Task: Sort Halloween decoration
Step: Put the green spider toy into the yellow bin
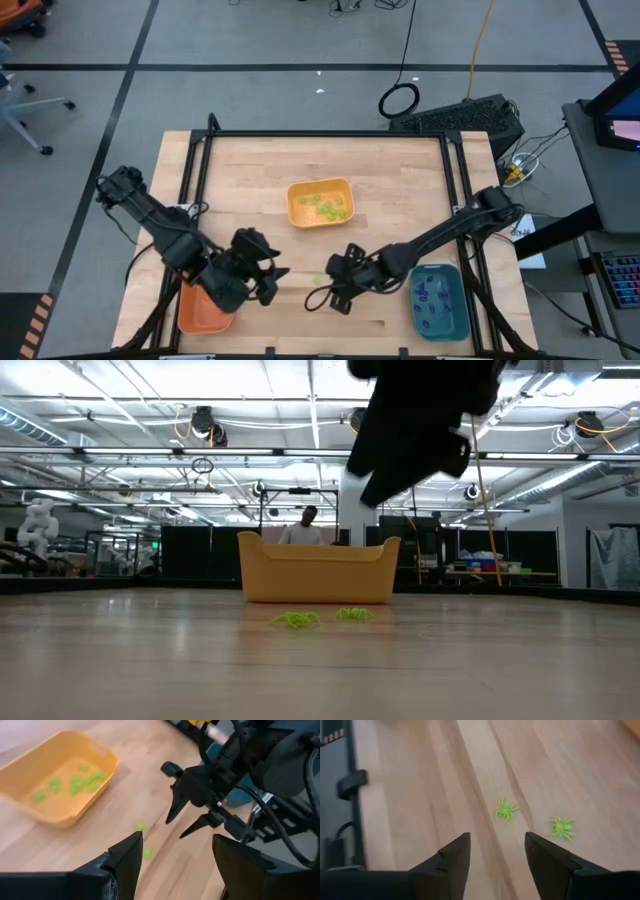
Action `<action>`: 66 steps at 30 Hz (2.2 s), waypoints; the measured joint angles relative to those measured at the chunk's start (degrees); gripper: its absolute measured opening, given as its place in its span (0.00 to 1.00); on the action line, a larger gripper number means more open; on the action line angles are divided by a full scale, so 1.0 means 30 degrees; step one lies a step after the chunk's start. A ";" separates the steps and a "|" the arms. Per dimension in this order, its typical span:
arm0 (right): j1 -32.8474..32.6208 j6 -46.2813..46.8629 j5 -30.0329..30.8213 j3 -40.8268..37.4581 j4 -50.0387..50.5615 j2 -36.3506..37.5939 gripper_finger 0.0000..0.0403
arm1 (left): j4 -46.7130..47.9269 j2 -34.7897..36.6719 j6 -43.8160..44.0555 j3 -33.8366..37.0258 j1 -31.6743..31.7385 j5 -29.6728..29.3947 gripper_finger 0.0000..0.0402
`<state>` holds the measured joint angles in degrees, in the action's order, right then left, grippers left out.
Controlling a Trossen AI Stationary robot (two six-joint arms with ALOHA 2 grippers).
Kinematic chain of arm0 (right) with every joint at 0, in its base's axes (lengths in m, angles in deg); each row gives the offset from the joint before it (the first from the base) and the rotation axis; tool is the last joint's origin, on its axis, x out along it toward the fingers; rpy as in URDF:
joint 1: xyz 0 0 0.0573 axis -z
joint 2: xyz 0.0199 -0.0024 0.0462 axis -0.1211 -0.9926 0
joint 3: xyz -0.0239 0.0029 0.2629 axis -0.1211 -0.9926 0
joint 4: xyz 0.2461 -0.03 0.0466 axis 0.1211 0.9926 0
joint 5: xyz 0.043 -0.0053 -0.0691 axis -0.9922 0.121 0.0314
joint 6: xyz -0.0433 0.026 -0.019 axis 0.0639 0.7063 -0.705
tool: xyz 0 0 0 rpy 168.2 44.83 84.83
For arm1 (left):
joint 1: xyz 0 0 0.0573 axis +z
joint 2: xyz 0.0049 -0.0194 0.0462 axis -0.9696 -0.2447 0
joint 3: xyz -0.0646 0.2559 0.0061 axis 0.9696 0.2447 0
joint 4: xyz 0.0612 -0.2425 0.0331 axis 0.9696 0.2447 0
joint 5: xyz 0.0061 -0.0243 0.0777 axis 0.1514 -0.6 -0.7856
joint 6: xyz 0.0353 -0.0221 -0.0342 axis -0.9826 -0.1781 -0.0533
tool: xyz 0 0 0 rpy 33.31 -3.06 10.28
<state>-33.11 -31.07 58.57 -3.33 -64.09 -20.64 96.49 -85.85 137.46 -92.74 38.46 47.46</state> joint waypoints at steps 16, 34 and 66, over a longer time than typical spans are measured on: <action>0.0969 -0.0918 0.1087 0.0000 -0.0126 -0.2900 0.57 | 0.6194 -0.0007 0.6408 0.0007 -0.2870 -0.0068 0.60; 0.2686 -0.4645 -0.1099 0.0007 -0.0078 -0.3634 0.57 | 0.6408 -0.0007 0.6394 0.0007 -0.2779 -0.1060 0.60; 0.2753 -0.4098 -0.2468 0.0029 0.0165 -0.4153 0.32 | 0.7399 -0.0015 0.6379 0.0015 -0.2786 -0.1514 0.60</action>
<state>-24.85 -43.37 51.17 -3.25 -63.60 -33.10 118.69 -85.89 156.60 -92.69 30.10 42.92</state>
